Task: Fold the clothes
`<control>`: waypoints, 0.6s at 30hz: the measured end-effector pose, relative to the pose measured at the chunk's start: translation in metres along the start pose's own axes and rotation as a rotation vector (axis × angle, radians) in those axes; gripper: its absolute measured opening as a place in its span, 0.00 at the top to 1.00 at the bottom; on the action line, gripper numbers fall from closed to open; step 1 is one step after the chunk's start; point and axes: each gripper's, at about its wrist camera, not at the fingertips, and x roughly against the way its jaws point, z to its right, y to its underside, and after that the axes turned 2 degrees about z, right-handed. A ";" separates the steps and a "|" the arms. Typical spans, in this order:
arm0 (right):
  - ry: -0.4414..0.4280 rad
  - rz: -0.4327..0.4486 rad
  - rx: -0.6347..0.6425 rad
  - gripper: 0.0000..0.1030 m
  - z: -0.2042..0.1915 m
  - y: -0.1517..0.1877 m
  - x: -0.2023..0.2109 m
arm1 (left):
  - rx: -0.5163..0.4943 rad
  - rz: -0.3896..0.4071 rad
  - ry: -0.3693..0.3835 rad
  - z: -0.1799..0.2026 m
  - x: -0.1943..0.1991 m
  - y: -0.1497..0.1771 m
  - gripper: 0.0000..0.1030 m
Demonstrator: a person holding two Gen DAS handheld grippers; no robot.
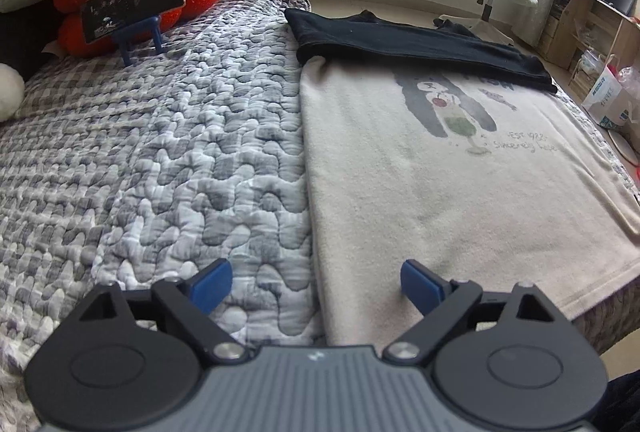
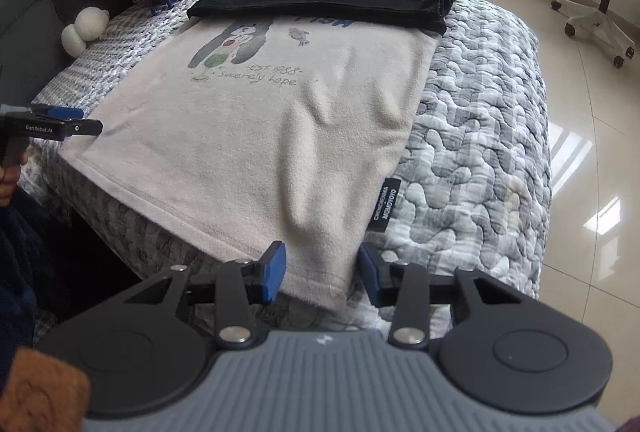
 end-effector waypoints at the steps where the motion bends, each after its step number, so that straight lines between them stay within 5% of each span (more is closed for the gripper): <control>1: -0.001 -0.001 -0.008 0.59 0.001 0.003 0.002 | 0.002 0.002 0.001 -0.001 0.002 0.000 0.21; 7: -0.020 0.010 -0.075 0.61 0.008 0.012 0.013 | 0.002 -0.007 0.012 -0.006 0.008 0.003 0.43; 16: -0.119 0.086 -0.331 0.60 0.037 0.010 0.027 | -0.012 -0.021 0.041 -0.003 0.011 0.008 0.49; 18: -0.105 0.056 -0.346 0.67 0.038 0.011 0.021 | -0.022 -0.021 0.038 -0.001 0.010 0.009 0.47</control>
